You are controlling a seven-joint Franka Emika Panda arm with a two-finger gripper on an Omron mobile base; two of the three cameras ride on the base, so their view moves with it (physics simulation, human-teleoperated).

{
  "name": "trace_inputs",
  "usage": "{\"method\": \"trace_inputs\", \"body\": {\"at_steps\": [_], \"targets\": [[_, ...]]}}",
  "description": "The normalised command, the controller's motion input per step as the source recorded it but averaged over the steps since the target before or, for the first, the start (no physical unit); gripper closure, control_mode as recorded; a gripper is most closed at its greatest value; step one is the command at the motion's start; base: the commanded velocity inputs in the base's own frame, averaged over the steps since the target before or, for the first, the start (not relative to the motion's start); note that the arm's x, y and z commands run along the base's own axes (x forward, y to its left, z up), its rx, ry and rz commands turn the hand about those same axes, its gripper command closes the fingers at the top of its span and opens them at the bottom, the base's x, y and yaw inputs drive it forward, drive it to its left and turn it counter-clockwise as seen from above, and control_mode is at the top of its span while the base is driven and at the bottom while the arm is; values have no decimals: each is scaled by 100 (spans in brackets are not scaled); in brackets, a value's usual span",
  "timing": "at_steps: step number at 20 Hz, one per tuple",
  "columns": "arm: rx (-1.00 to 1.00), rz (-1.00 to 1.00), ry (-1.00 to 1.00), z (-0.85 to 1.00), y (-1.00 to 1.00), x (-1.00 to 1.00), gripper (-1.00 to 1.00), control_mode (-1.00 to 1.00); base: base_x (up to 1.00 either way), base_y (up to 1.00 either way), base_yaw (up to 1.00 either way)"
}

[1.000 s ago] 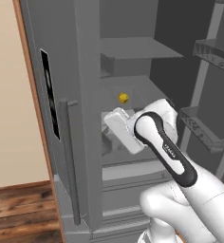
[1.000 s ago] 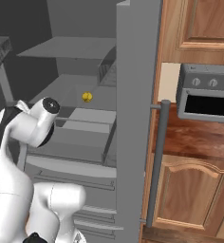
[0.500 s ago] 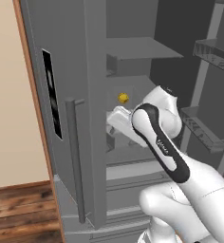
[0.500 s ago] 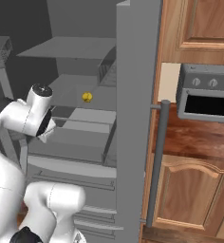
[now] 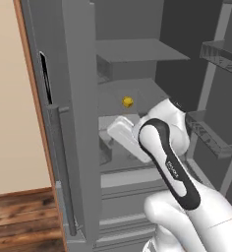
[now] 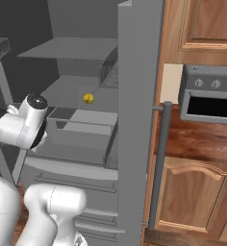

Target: Retrieve a lemon from the fridge and place it on the cutting board with the fish.

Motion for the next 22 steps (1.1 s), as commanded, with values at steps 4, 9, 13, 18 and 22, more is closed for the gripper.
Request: {"method": "trace_inputs", "body": {"at_steps": [4,9,13,18,22], "targets": [[21,0,-7,-56,36,-47,-100,-100,0,0,0],[13,0,-2,-48,51,-41,-100,-100,0,0,0],[8,0,0,-44,57,-38,-100,-100,0,0,0],[1,0,0,-12,25,-18,-100,-100,0,0,0],[0,0,-3,0,1,-5,-100,-100,0,0,0]]}}
